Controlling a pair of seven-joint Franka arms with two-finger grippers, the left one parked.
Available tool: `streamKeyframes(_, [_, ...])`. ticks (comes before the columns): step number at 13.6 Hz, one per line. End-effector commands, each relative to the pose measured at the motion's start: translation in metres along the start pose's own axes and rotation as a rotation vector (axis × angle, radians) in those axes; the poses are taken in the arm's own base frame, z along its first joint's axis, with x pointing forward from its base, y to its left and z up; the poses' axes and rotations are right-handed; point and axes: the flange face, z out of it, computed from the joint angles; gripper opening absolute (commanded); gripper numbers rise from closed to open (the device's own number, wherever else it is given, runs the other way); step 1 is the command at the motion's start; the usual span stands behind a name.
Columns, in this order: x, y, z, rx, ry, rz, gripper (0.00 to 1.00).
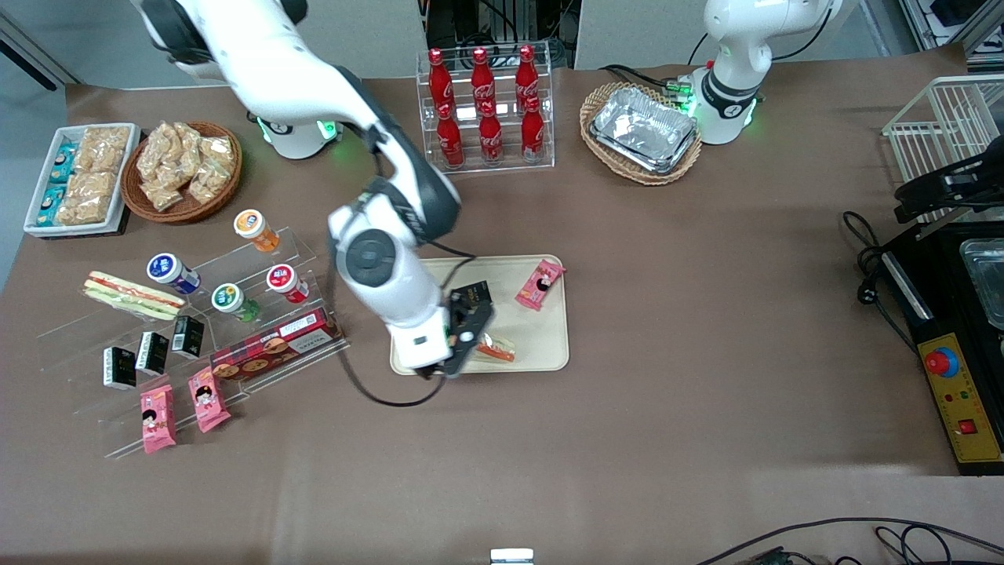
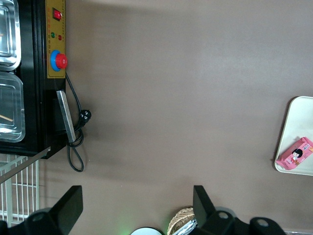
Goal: Place sandwich on tray
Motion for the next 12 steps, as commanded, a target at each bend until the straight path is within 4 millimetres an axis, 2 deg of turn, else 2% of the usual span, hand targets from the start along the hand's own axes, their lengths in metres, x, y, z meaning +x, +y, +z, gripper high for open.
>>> streamKeyframes(1, [-0.038, 0.037, -0.084, 0.041, -0.003, 0.163, 1.0])
streamKeyframes(3, [-0.065, 0.054, -0.137, 0.044, -0.01, 0.283, 1.0])
streamKeyframes(5, [-0.093, 0.077, -0.174, 0.047, -0.007, 0.357, 1.0])
streamKeyframes(8, [-0.135, 0.096, -0.233, 0.035, 0.001, 0.476, 1.0])
streamKeyframes(10, [-0.159, 0.108, -0.264, 0.017, 0.022, 0.552, 1.0])
streamKeyframes(12, [-0.187, 0.12, -0.286, 0.005, 0.01, 0.598, 1.0])
